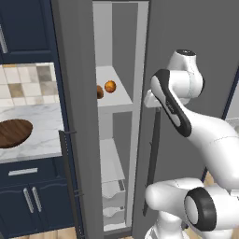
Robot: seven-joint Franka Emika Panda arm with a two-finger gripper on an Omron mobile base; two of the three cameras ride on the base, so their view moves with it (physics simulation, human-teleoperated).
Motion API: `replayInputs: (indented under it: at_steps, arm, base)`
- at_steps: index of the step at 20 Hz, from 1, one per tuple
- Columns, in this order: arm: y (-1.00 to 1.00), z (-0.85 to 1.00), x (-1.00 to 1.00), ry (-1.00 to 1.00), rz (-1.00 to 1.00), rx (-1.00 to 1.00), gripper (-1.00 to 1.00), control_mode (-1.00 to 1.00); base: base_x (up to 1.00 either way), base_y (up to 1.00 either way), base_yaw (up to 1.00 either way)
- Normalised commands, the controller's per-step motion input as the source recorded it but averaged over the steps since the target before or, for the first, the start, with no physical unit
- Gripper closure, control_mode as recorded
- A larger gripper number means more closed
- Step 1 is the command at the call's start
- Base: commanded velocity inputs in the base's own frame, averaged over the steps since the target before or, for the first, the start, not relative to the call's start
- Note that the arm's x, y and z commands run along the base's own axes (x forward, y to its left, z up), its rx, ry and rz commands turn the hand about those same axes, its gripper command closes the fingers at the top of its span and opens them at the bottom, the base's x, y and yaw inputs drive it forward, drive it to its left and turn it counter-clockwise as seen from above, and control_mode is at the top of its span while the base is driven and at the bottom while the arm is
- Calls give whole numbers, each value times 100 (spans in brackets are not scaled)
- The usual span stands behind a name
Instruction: Take the peach, pear, and potato from the freezer and place them in the bowl on the counter.
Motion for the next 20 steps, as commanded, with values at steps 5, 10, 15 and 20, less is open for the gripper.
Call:
replayInputs:
  at_steps: [5, 10, 15, 20]
  arm:
    - [15, 0, -21, -1, 1, -1, -100, -100]
    - [8, 11, -89, -30, 0, 0, -100, -100]
    - [52, 54, -45, -23, 0, 0, -100, -100]
    - [89, 75, 0, -1, 2, 0, -100, -100]
  base:
    - [0, 0, 0]
    - [0, 0, 0]
    - [0, 0, 0]
    - [0, 0, 0]
